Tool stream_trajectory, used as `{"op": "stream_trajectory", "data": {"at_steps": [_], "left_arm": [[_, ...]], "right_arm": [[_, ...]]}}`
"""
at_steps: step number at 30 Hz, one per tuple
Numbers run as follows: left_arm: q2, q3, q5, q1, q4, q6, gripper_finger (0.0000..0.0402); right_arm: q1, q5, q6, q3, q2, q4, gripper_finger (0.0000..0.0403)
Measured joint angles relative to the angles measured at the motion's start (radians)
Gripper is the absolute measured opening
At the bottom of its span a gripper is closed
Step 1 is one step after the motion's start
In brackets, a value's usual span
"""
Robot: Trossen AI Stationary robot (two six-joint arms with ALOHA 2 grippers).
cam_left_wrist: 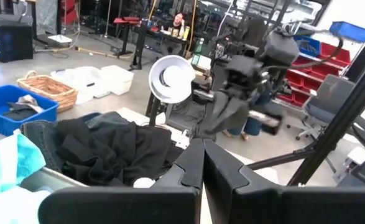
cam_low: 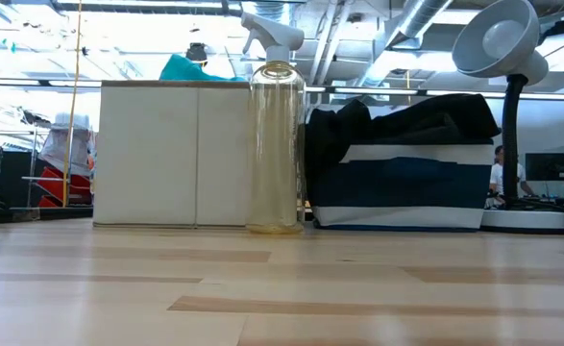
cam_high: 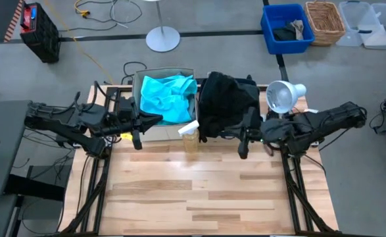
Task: Sort clothes
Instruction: Put the black shirt into the blue laundry organizer
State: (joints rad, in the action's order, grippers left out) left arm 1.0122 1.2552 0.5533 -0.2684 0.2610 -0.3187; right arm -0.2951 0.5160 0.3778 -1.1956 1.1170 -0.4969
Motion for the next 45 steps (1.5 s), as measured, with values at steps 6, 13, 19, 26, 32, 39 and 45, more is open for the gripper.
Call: {"op": "stream_trajectory", "data": {"at_steps": [6, 13, 19, 26, 32, 39, 45], "left_arm": [[0.001, 0.000, 0.000, 0.000, 0.004, 0.000, 0.0000], [0.003, 0.000, -0.001, 0.000, 0.002, 0.000, 0.0000], [0.003, 0.000, 0.000, 0.000, 0.000, -0.015, 0.0000], [0.003, 0.000, 0.001, 0.000, 0.000, -0.036, 0.0000], [0.003, 0.000, 0.002, 0.000, 0.003, -0.057, 0.0000], [0.003, 0.000, 0.002, 0.000, 0.003, -0.080, 0.0000], [0.003, 0.000, 0.002, 0.000, 0.003, -0.082, 0.0000]], "right_arm": [[0.057, 0.035, 0.163, 0.001, 0.021, -0.277, 0.0001], [0.144, 0.006, 0.071, 0.001, 0.134, -0.321, 0.0008], [0.243, -0.176, -0.080, 0.001, 0.239, -0.202, 0.0047], [0.353, -0.337, -0.202, 0.001, 0.358, -0.081, 0.0048], [0.430, -0.339, -0.172, 0.002, 0.413, -0.104, 0.0022], [0.537, -0.270, -0.139, 0.001, 0.401, -0.157, 0.0005], [0.629, -0.233, -0.120, 0.001, 0.400, -0.181, 0.0002]]}}
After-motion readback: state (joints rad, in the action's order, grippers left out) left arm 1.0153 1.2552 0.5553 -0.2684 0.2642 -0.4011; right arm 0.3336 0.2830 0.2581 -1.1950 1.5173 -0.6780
